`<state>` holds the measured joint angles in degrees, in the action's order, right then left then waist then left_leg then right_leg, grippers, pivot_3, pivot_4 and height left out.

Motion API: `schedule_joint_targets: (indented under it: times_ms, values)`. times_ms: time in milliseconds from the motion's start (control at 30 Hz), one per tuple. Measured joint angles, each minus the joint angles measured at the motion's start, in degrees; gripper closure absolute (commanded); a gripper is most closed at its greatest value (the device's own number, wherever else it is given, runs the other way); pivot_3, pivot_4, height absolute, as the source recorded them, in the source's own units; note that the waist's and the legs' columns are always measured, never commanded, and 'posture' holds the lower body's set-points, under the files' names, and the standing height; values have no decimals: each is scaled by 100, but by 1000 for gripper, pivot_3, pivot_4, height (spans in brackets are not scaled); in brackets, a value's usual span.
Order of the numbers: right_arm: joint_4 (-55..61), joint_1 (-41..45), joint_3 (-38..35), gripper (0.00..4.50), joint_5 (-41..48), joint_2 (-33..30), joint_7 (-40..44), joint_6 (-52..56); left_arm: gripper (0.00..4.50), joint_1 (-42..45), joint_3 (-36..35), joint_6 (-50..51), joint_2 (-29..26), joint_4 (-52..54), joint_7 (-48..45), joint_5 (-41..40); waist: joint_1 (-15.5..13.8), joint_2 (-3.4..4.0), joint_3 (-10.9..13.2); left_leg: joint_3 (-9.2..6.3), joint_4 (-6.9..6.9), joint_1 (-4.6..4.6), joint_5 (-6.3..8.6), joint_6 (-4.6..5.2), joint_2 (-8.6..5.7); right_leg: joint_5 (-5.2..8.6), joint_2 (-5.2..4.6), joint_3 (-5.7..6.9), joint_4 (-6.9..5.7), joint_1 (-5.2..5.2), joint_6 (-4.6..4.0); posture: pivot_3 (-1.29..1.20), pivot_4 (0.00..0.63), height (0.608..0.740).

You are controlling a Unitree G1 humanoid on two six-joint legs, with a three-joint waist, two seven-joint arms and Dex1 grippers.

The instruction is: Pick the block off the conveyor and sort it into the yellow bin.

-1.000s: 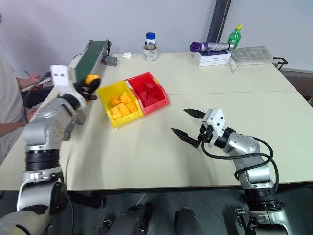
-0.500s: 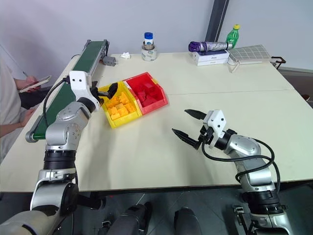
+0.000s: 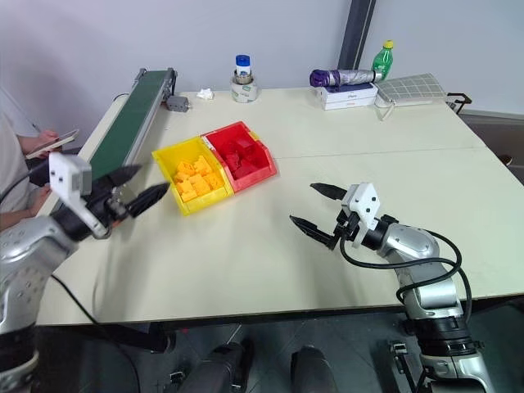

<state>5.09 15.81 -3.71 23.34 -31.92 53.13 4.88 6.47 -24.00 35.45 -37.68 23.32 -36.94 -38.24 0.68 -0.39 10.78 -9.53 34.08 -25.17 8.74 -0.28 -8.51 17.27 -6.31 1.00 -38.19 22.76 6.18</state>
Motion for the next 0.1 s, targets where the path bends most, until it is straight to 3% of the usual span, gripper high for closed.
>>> schedule_joint_targets:
  times_ms: [100]
  values:
    - [-44, 53, 27, 0, -2, 1, 61, -15, 46, -288, -237, -129, -125, -129, -310, -33, -74, 0, 0, 2, 0, 0, 2, -2, 0, -1, 0, -5, 2, 0, -6, 0, 150, 740]
